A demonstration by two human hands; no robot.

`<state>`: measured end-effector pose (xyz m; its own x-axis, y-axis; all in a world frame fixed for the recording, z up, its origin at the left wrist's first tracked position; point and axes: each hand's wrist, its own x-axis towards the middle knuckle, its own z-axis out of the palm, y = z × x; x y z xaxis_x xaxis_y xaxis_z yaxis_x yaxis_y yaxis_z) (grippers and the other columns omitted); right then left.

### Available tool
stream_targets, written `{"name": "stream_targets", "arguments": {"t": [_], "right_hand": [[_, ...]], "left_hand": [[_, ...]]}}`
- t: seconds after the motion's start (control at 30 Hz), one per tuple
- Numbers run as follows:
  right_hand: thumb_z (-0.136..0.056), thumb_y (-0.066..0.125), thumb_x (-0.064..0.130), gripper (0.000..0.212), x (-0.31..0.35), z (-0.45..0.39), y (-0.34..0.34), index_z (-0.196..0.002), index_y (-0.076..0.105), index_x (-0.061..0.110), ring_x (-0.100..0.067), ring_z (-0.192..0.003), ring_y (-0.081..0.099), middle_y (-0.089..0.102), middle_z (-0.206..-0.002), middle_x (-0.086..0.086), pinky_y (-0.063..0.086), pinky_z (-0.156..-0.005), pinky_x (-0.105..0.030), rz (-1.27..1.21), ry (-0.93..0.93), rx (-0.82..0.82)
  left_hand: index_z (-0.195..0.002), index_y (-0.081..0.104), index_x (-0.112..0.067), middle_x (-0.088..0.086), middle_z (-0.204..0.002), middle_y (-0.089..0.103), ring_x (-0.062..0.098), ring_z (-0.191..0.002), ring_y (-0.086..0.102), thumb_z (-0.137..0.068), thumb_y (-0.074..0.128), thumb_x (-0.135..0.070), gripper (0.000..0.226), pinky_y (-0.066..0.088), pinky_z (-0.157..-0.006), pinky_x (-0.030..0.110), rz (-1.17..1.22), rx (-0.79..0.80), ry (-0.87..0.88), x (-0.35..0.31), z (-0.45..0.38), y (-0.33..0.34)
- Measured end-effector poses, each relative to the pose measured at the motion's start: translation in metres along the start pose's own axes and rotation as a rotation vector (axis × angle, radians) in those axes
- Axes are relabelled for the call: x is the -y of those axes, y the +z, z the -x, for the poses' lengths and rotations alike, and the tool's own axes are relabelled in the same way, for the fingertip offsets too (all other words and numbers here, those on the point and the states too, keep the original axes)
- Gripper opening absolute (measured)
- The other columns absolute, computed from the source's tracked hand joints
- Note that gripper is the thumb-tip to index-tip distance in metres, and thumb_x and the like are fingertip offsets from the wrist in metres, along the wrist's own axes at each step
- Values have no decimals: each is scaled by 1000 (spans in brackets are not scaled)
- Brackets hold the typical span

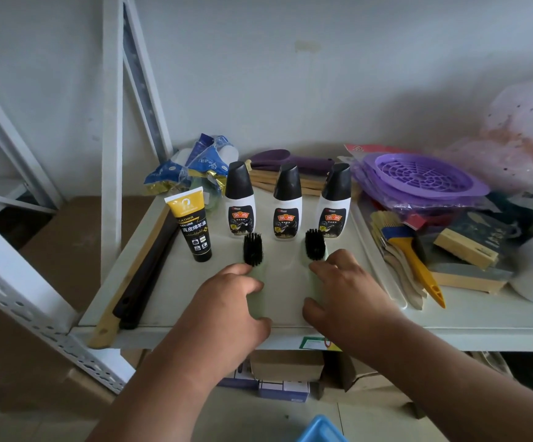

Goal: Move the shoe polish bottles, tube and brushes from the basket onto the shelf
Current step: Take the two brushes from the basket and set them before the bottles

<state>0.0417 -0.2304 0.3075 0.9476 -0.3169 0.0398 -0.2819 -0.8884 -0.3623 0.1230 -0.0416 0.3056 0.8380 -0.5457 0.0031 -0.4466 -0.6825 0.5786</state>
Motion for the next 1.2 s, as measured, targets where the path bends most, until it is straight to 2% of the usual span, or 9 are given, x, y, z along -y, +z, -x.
{"name": "stream_targets", "arguments": {"t": [0.23,0.53,0.7,0.83,1.0,1.2], "right_hand": [[-88,63,40,51,-1,0,1,-134,59,19,-23,-95,63,44,-129,-3,57,-84,-34,-32,-17,-3],[-89,63,40,55,-4,0,5,-140,54,21,-20,-94,59,42,-129,-2,53,-81,-28,-54,-46,-34],[-90,63,40,58,-5,0,5,-144,52,22,-21,-98,62,43,-130,-1,52,-81,-26,-68,-49,-49],[-92,63,41,55,-5,1,5,-143,52,23,-20,-99,63,44,-131,-1,55,-84,-28,-78,-47,-54],[-93,63,41,55,-5,3,4,-143,51,23,-19,-97,62,45,-129,-1,55,-83,-28,-78,-48,-58],[-93,62,42,56,-6,3,4,-144,50,23,-19,-98,60,45,-130,0,54,-83,-26,-75,-47,-65]], "left_hand": [[-140,73,-23,-17,-167,44,10,-127,66,-82,83,-30,59,53,-107,22,19,24,6,1,0,0],[-141,70,-22,-19,-163,45,10,-128,65,-85,83,-29,58,53,-109,27,16,6,18,2,2,-2],[-135,72,-25,-21,-157,49,8,-116,67,-84,84,-27,53,54,-102,23,29,-4,13,2,4,-3],[-136,71,-28,-20,-160,47,10,-123,61,-85,84,-30,52,46,-99,16,-5,-21,19,4,6,-6],[-137,70,-30,-19,-163,45,11,-129,60,-87,83,-32,52,50,-107,24,-3,-29,19,3,10,-9],[-139,68,-30,-19,-163,45,9,-128,60,-88,83,-33,53,52,-107,25,5,-30,11,3,10,-11]]}}
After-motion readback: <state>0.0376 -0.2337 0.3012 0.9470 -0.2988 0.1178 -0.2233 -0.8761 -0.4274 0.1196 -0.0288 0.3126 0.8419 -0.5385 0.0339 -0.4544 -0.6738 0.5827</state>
